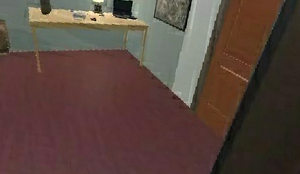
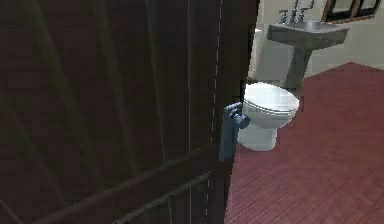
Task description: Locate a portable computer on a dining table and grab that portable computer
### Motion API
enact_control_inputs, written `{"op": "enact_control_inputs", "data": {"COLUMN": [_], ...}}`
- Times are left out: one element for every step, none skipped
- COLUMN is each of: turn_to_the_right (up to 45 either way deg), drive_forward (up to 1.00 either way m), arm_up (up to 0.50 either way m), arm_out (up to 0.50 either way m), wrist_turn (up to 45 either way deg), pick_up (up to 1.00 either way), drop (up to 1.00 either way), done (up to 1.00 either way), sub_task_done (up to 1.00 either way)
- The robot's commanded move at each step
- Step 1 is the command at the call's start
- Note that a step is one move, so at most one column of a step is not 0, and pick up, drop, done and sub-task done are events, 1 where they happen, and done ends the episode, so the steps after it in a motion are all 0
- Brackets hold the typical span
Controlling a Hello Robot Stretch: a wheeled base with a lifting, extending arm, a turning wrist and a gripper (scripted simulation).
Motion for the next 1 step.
{"op": "enact_control_inputs", "data": {"turn_to_the_right": [-30.0], "drive_forward": [0.00], "arm_up": [0.00], "arm_out": [0.00], "wrist_turn": [0.0], "pick_up": [0.00], "drop": [0.00], "done": [0.00], "sub_task_done": [0.00]}}
